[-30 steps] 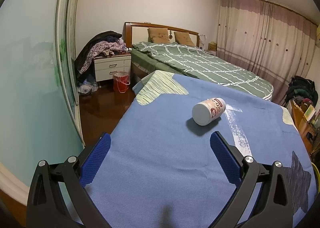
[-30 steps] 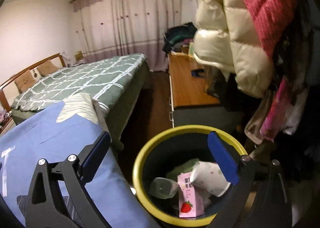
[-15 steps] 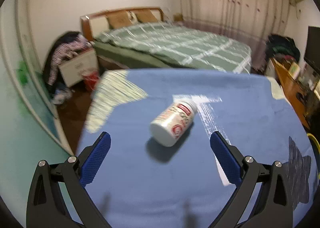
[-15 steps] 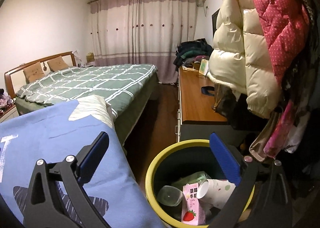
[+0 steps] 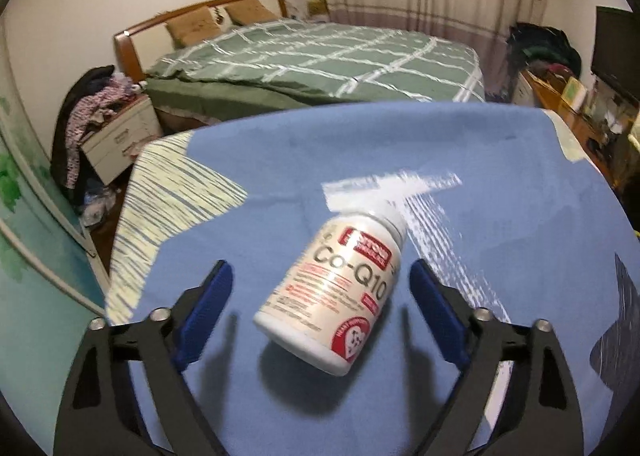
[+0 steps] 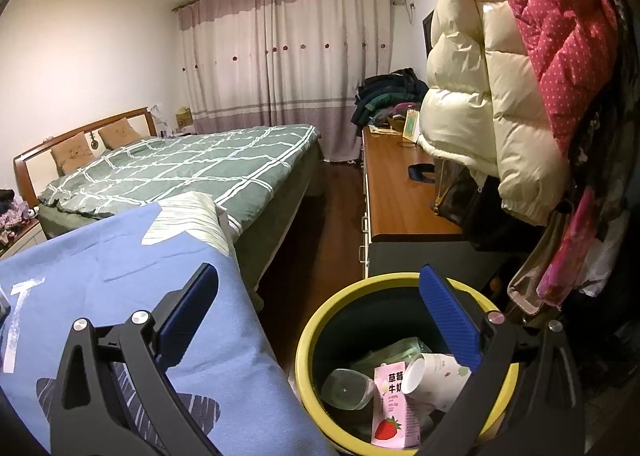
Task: Collect trash
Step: 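Grasp the white supplement bottle with the left gripper, then carry the supplement bottle over the bin and open the left gripper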
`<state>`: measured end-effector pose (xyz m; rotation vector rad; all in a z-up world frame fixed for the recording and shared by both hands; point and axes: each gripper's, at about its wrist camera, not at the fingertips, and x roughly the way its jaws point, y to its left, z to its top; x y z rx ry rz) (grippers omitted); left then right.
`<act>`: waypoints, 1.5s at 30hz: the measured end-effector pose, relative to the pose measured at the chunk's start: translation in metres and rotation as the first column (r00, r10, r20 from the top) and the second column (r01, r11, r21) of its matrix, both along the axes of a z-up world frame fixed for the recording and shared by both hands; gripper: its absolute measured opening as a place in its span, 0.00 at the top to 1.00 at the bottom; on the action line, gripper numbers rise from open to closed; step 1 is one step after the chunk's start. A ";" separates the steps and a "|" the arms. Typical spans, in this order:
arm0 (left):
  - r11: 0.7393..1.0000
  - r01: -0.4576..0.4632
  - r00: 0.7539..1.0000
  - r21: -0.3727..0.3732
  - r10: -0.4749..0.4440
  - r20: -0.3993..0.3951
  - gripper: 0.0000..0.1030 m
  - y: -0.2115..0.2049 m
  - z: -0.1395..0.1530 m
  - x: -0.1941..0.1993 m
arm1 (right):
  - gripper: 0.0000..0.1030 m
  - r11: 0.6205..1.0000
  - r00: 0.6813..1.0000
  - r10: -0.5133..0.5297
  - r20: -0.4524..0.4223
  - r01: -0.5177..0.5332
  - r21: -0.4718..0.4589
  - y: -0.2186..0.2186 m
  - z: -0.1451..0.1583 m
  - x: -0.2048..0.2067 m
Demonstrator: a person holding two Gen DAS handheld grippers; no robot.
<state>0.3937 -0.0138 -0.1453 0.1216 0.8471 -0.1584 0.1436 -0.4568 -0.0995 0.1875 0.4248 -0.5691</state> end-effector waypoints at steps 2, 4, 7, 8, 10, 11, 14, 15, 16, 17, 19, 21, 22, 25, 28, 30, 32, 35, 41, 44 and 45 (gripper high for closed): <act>1.000 0.007 1.000 -0.023 -0.008 -0.017 0.29 0.001 -0.003 0.004 | 0.07 1.000 1.000 0.004 0.001 -0.004 0.002 0.000 0.000 0.000; 0.999 0.018 1.000 -0.042 -0.019 -0.021 0.35 0.002 -0.003 0.005 | 0.07 1.000 1.000 0.009 0.004 -0.009 0.005 0.000 0.000 0.000; 0.999 0.034 0.999 -0.037 -0.034 -0.019 0.35 0.000 -0.004 0.004 | 0.07 1.000 1.000 0.015 0.009 -0.015 0.010 0.000 0.001 -0.001; 0.999 0.037 0.999 -0.038 -0.038 -0.017 0.36 0.000 -0.004 0.003 | 0.07 1.000 1.000 0.018 0.013 -0.019 0.014 -0.001 0.001 -0.002; 0.998 0.040 0.999 -0.043 -0.040 -0.008 0.37 -0.003 -0.002 -0.001 | 0.07 1.000 1.000 0.022 0.020 -0.022 0.019 -0.001 0.001 -0.003; 0.998 0.042 0.999 -0.048 -0.042 -0.004 0.38 -0.004 0.000 -0.004 | 0.07 0.999 0.999 0.024 0.024 -0.025 0.022 -0.001 0.001 -0.004; 0.996 0.061 0.998 -0.068 -0.061 -0.001 0.55 -0.013 0.005 -0.014 | 0.07 0.999 0.999 0.037 0.030 -0.038 0.038 -0.001 0.001 -0.006; 0.995 0.064 0.998 -0.071 -0.064 -0.003 0.55 -0.016 0.006 -0.018 | 0.07 0.998 0.999 0.041 0.030 -0.042 0.047 -0.002 0.001 -0.006; 0.994 0.075 0.997 -0.077 -0.076 -0.003 0.55 -0.022 0.008 -0.022 | 0.07 0.997 0.998 0.048 0.030 -0.050 0.064 -0.004 0.000 -0.007; 0.993 0.085 0.996 -0.077 -0.085 -0.004 0.55 -0.026 0.010 -0.026 | 0.07 0.996 0.998 0.052 0.031 -0.054 0.076 -0.005 0.000 -0.007; 0.992 0.106 0.994 -0.074 -0.107 -0.006 0.55 -0.038 0.013 -0.035 | 0.07 0.991 0.997 0.067 0.031 -0.070 0.115 -0.009 -0.001 -0.010; 0.989 0.127 0.992 -0.073 -0.128 -0.006 0.55 -0.049 0.015 -0.044 | 0.07 0.988 0.997 0.074 0.034 -0.078 0.133 -0.013 0.000 -0.015; 0.988 0.139 0.990 -0.069 -0.140 -0.002 0.55 -0.057 0.018 -0.050 | 0.07 0.987 0.996 0.075 0.039 -0.080 0.136 -0.014 0.001 -0.018; 0.982 0.179 0.984 -0.059 -0.179 0.009 0.55 -0.079 0.025 -0.065 | 0.07 0.986 0.995 0.085 0.045 -0.091 0.137 -0.017 0.008 -0.031; 0.971 0.234 0.972 -0.054 -0.233 0.027 0.55 -0.110 0.037 -0.081 | 0.07 0.989 0.995 0.091 0.048 -0.096 0.112 -0.019 0.018 -0.047; 0.958 0.279 0.960 -0.071 -0.277 0.036 0.55 -0.133 0.046 -0.091 | 0.07 0.990 0.994 0.094 0.048 -0.098 0.104 -0.023 0.022 -0.056; 0.940 0.330 0.944 -0.081 -0.328 0.046 0.55 -0.159 0.054 -0.100 | 0.07 0.990 0.994 0.096 0.046 -0.100 0.103 -0.027 0.026 -0.067; 0.906 0.413 0.911 -0.091 -0.409 0.060 0.55 -0.204 0.063 -0.113 | 0.07 0.992 0.995 0.088 0.035 -0.091 0.091 -0.033 0.028 -0.082; 0.821 0.564 0.826 -0.089 -0.561 0.058 0.55 -0.300 0.068 -0.141 | 0.07 0.994 0.999 0.053 0.005 -0.053 0.094 -0.050 0.022 -0.115; 0.776 0.625 0.781 -0.082 -0.623 0.047 0.55 -0.346 0.067 -0.156 | 0.07 0.993 1.000 0.017 -0.008 -0.016 0.115 -0.063 0.016 -0.133; 0.759 0.646 0.763 -0.081 -0.645 0.042 0.55 -0.362 0.066 -0.161 | 0.07 0.993 1.000 0.007 -0.008 -0.006 0.122 -0.067 0.014 -0.137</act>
